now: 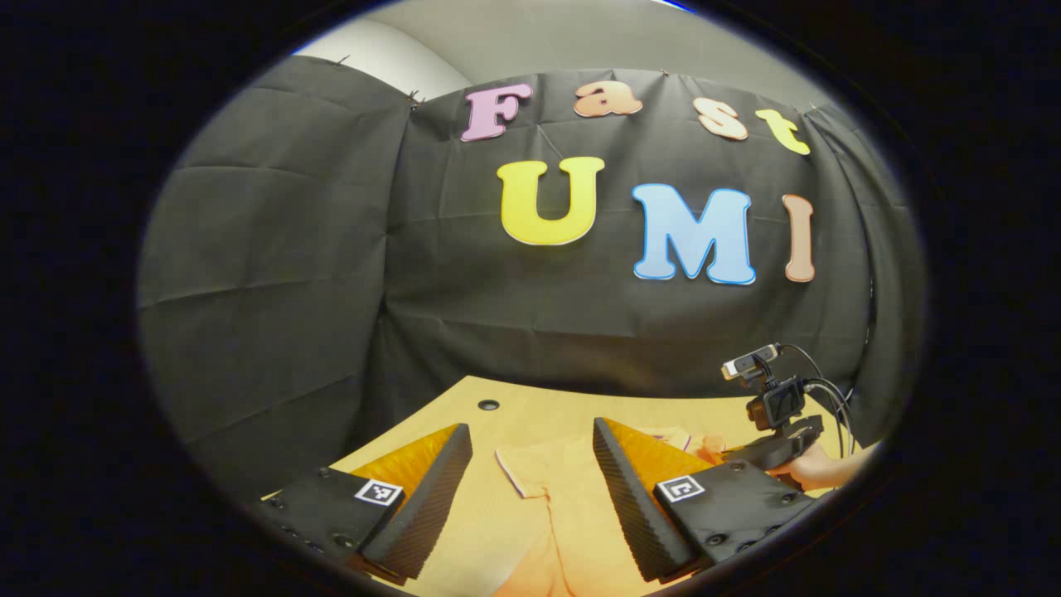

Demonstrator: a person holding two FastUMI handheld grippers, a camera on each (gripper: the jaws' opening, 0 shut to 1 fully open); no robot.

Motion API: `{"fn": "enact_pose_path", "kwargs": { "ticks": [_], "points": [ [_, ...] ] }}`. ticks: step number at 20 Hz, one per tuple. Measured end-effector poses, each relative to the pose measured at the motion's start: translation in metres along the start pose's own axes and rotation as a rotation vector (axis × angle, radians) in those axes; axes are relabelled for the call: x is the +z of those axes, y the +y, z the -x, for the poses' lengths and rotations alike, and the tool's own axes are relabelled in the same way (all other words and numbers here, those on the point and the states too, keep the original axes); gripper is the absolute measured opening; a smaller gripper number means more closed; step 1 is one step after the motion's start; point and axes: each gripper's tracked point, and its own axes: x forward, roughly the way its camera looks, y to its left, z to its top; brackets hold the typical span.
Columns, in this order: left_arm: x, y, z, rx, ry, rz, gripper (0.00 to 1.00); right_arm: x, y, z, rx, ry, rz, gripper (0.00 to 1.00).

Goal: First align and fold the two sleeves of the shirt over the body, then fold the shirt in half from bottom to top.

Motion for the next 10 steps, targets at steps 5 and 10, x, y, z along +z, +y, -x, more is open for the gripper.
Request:
{"fn": "enact_pose_path", "kwargs": {
  "ticks": [5,10],
  "points": [
    [-0.005,0.001,-0.001,0.006,0.018,-0.004,0.95,-0.007,0.013,-0.005,0.051,0.021,0.004,0.06],
    [-0.005,-0.006,-0.008,-0.010,0.024,-0.005,0.95,-0.001,0.015,-0.002,0.074,0.005,-0.015,0.23]
  ]
}}
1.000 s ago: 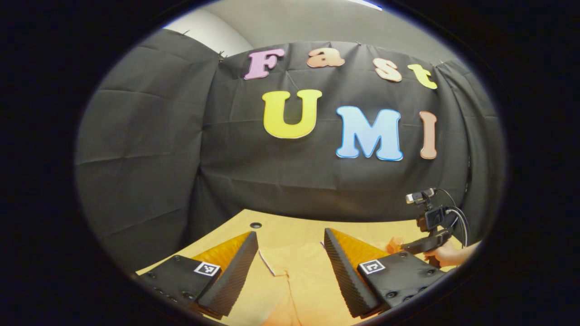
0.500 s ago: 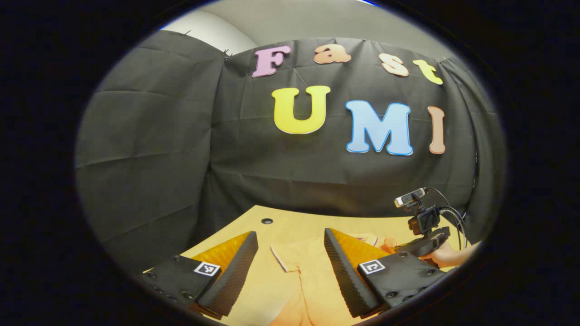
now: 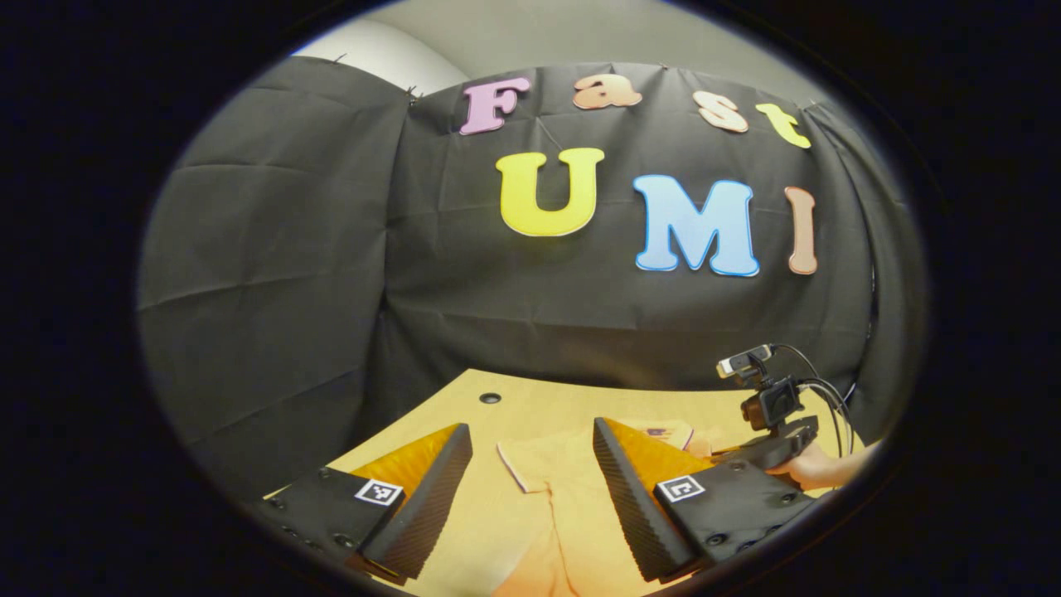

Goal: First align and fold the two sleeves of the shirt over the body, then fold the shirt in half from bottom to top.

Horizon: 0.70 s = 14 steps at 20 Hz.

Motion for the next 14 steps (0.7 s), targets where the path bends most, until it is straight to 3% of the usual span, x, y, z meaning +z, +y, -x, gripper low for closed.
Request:
{"fn": "enact_pose_path", "kwargs": {
  "ticks": [1,2,3,4,5,7,14],
  "points": [
    [-0.002,-0.002,-0.002,-0.005,0.004,0.002,0.95,0.003,0.001,0.004,0.007,-0.009,-0.004,0.24],
    [-0.003,-0.003,-0.005,-0.011,0.009,0.004,0.95,0.002,0.004,0.002,0.021,-0.013,-0.011,0.33],
    [-0.006,-0.004,-0.008,-0.016,0.014,0.006,0.95,0.003,0.006,0.009,0.031,-0.016,-0.018,0.52],
    [-0.007,-0.006,-0.012,-0.022,0.017,0.006,0.95,0.005,0.006,0.012,0.034,-0.024,-0.024,0.55],
    [-0.008,-0.008,-0.015,-0.026,0.019,0.005,0.95,0.006,0.007,0.015,0.033,-0.036,-0.032,0.73],
    [-0.012,-0.010,-0.026,-0.037,0.025,0.003,0.95,0.009,0.006,0.027,0.019,-0.054,-0.053,0.94],
    [-0.029,-0.007,-0.073,-0.066,0.052,0.014,0.95,0.032,0.003,0.086,-0.013,-0.161,-0.090,0.95]
  ]
}}
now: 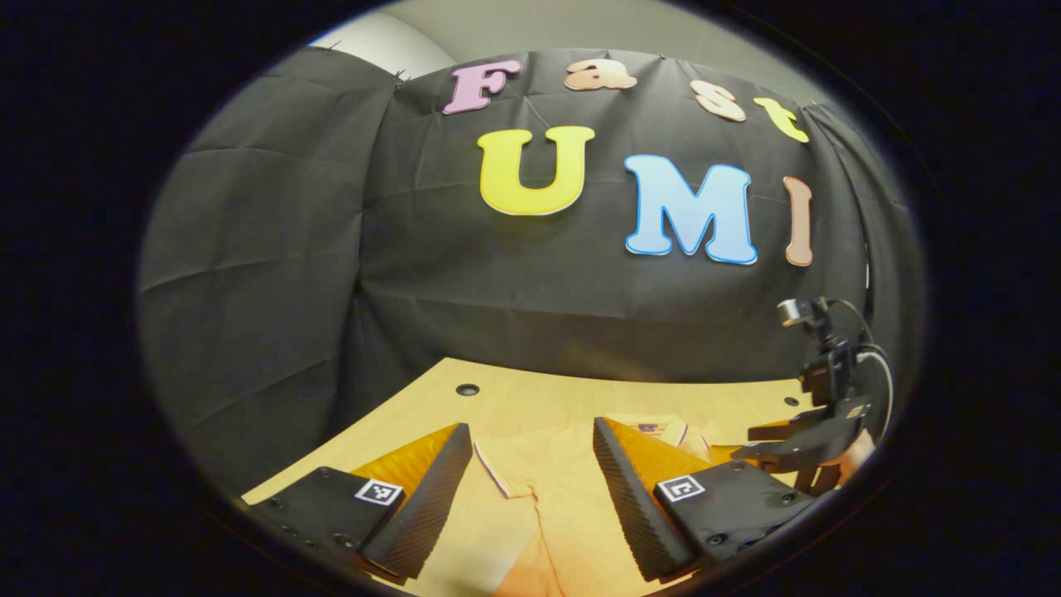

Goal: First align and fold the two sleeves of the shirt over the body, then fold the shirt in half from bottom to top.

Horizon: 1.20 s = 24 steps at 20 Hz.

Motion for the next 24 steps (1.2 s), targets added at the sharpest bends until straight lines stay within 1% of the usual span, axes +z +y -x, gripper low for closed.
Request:
{"fn": "enact_pose_path", "kwargs": {
  "ticks": [4,7,12,14,17,18,22,24],
  "points": [
    [-0.019,0.010,-0.039,-0.010,0.042,0.005,0.96,0.019,0.008,0.043,-0.011,-0.078,-0.024,0.95],
    [-0.042,0.018,-0.072,-0.011,0.088,0.015,0.95,0.026,0.007,0.073,-0.058,-0.145,0.009,0.95],
    [-0.082,0.027,-0.123,0.004,0.159,0.019,0.95,0.019,0.012,0.110,-0.120,-0.172,0.040,0.94],
    [-0.094,0.031,-0.144,0.009,0.181,0.015,0.96,0.015,0.021,0.119,-0.117,-0.173,0.015,0.95],
    [-0.111,0.047,-0.173,0.037,0.198,0.000,0.96,0.011,0.031,0.130,-0.111,-0.176,-0.030,0.95],
    [-0.119,0.050,-0.181,0.041,0.216,0.003,0.95,0.011,0.034,0.135,-0.108,-0.180,-0.040,0.95],
    [-0.156,0.065,-0.211,0.064,0.288,0.007,0.95,0.007,0.049,0.151,-0.081,-0.179,-0.082,0.95],
    [-0.171,0.065,-0.221,0.065,0.321,0.020,0.95,0.005,0.048,0.158,-0.087,-0.178,-0.084,0.95]
  ]
}}
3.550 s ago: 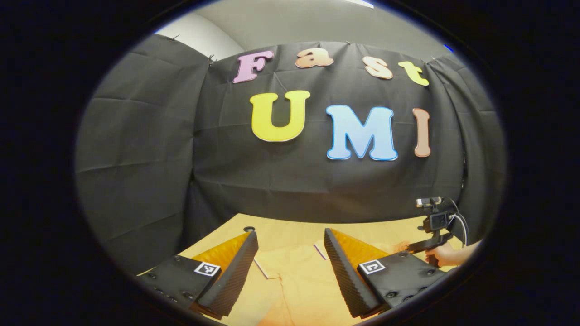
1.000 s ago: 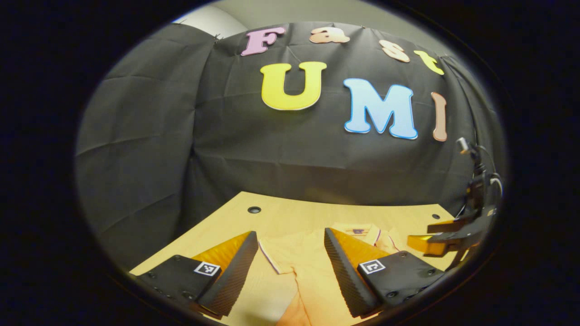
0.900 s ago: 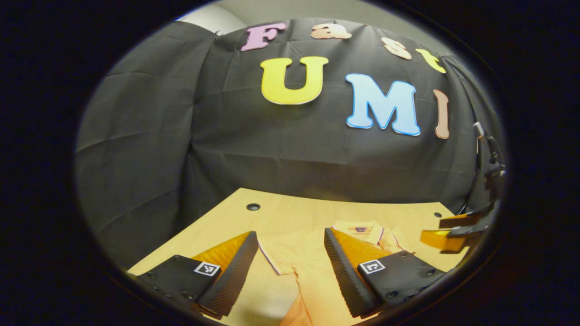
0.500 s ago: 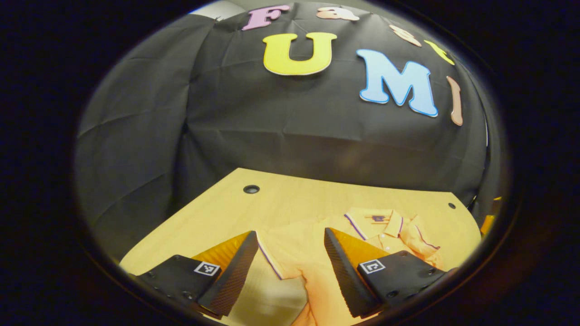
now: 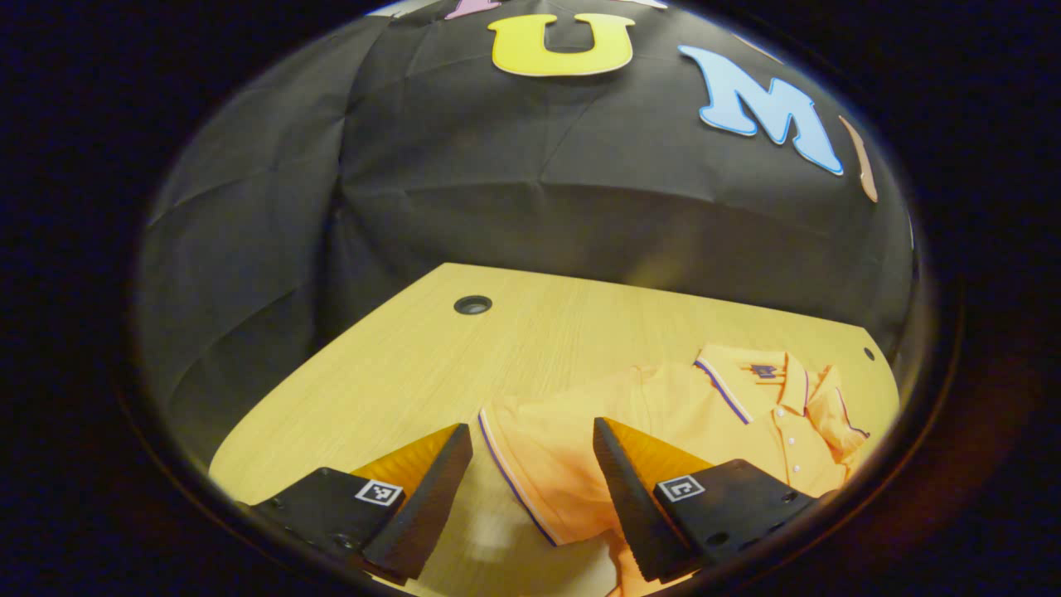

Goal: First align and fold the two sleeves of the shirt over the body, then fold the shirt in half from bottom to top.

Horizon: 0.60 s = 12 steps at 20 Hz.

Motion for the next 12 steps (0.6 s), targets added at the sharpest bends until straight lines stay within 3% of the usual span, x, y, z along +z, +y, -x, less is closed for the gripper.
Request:
{"fn": "enact_pose_path", "kwargs": {
  "ticks": [12],
  "points": [
    [-0.024,-0.001,-0.025,0.031,0.066,-0.042,0.94,-0.012,-0.026,0.006,-0.047,0.028,-0.080,0.95]
  ]
}}
